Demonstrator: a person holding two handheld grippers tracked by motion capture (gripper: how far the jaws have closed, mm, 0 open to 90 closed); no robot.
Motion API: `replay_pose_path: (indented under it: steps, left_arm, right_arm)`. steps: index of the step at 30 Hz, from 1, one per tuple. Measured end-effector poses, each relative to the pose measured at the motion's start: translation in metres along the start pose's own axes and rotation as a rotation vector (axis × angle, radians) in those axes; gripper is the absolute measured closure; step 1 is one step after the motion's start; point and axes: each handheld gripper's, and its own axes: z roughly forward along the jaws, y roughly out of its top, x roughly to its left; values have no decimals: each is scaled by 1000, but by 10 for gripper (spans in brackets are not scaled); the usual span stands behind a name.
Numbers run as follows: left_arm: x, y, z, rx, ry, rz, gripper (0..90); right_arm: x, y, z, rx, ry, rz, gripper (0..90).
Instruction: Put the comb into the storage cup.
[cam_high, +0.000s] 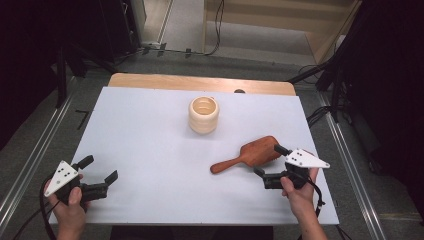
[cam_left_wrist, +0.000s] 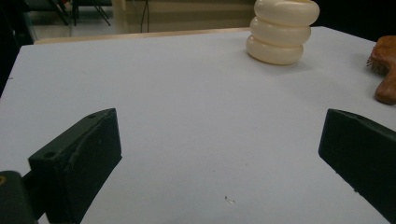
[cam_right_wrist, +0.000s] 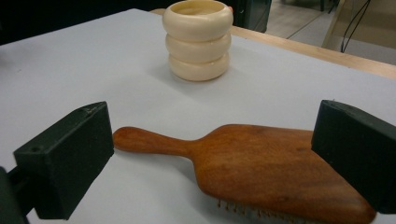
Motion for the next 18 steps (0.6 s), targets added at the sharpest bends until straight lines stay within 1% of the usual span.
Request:
replay_pose_path:
  steps: [3,4,5,6,7,11,14,16,18]
  left_arm:
    - [-1,0,0,0,1,8,0]
    - [-1,0,0,0,1,8,0]
    - [-1,0,0,1,2,11,0]
    - [-1,1,0,4,3,15,0]
    - [-2,1,0,9,2,23,0]
    - [-3,2,1,20,9,37,0]
    - [-3,3,0,16,14,48,0]
    - [-3,3,-1,16,14,47,0]
    - [-4,5,-1,14,13,40,0]
  right_arm:
    - [-5,-8,-9,-27,-33,7,0]
    - [-5,-8,-9,-27,-33,7,0]
    - [-8,-15,-15,-48,-72,16,0]
    - [-8,-15,-15,-48,-72,16,0]
    - [-11,-20,-21,-63,-99,20,0]
    - [-16,-32,-33,-95,-111,37,0]
    - [-20,-40,-40,-107,-140,53,0]
    - [-22,-45,-45,-119,-149,65,0]
    - [-24,-49,-48,-135,-162,59,0]
